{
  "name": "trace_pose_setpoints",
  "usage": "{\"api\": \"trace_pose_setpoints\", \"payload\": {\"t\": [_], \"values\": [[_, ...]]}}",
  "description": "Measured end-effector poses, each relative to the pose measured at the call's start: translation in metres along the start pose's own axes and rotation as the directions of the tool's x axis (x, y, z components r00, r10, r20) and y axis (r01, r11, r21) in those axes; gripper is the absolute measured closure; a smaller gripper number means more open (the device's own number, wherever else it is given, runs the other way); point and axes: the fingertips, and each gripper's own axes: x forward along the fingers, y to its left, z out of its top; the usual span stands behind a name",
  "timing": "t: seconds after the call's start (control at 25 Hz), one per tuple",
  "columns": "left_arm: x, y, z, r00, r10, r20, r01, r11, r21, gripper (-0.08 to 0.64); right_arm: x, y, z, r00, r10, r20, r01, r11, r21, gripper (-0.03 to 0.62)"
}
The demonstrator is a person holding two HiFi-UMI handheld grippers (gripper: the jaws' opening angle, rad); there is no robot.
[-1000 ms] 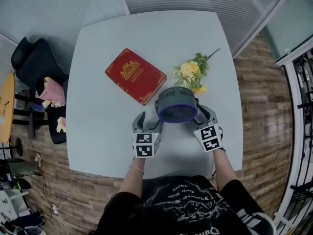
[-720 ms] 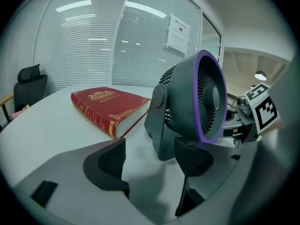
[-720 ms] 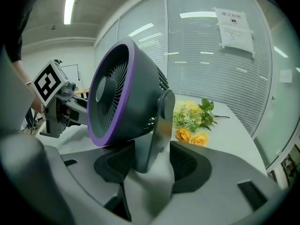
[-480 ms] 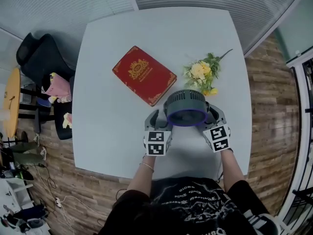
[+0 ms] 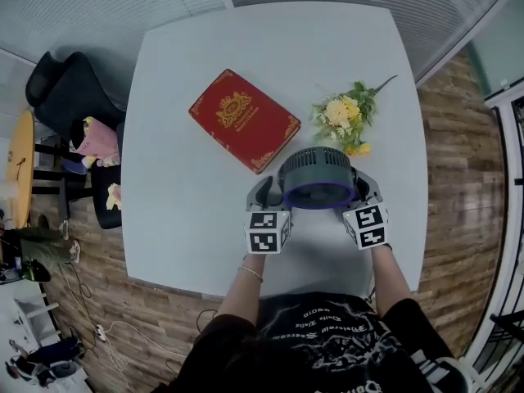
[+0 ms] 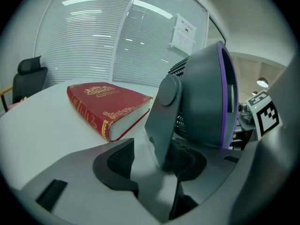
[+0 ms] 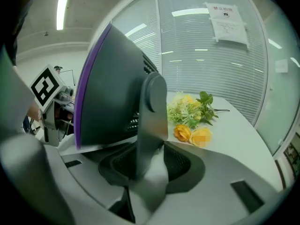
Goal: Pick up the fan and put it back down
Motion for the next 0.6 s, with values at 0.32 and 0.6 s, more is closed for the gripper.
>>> {"api": "trace_pose_setpoints", "payload": {"t": [0.32, 0.6], "values": [[0.002, -0.008, -0.003, 1.000, -0.001, 0.003, 0.001, 0.996, 0.087, 0.500, -0.001, -0.004, -0.001, 1.000, -0.010, -0.004, 0.011, 0.999, 0.032, 0.466], [-0.004, -0.011, -0.003, 1.000, -0.008, -0.017, 0.009, 1.000, 0.019, 0.509, -0.007, -0.003, 0.003, 1.000, -0.012, 0.003, 0.012, 0.993, 0.117, 0.485]]}}
